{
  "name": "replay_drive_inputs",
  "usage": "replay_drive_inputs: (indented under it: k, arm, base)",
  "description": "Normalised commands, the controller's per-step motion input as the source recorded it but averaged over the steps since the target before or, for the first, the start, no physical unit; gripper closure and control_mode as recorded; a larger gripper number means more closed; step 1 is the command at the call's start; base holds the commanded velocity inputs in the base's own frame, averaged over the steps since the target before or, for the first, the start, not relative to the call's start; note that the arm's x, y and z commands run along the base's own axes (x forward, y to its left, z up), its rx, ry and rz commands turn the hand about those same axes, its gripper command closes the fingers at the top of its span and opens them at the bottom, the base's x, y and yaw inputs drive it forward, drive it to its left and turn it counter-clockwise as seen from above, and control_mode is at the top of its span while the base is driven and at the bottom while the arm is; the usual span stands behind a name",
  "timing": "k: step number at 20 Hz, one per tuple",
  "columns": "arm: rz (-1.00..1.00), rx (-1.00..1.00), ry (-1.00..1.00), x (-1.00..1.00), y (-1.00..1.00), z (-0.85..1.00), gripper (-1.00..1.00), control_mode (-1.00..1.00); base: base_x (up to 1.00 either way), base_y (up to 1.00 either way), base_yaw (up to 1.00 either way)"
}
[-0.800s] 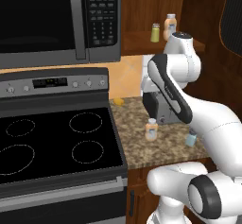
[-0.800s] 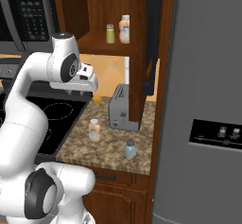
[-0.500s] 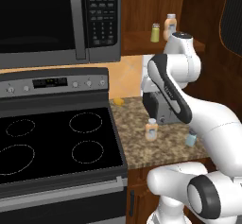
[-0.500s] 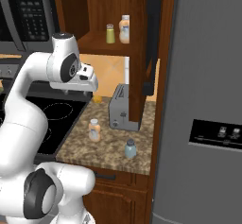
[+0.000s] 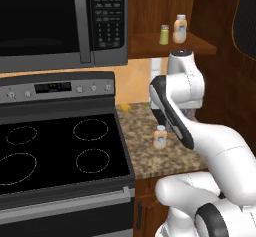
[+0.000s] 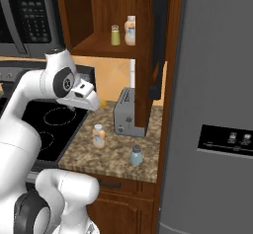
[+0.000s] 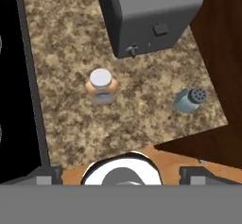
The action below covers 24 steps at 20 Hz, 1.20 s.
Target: Put the shaker and condiment bottle from the counter next to their counterparts in the cabinet.
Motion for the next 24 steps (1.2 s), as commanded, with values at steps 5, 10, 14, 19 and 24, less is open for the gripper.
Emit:
replay_drive_inputs:
  k: [5,10,14,19,24]
  arm:
    - [-0.31,-0.05,0.00,-0.14,0.01,-0.33,-1.00,-1.00]
    - [-0.23,-0.11,-0.13,-0.01,0.57,0.00,-1.00,-1.00]
    - [-0.36,-0.19,-0.17,0.07,0.43,-0.30,-1.00,-1.00]
    - [-0.61,-0.12,-0.02,0.07,0.04,-0.46,-1.00,-1.00]
    - [-0.48,-0.08,-0.11,0.23,0.25,-0.05,-1.00,-1.00]
  base:
    - [0.00,0.00,0.00]
    - [0.00,0.00,0.00]
    - [0.00,0.00,0.00]
    - [0.00,0.00,0.00]
    - [0.00,0.00,0.00]
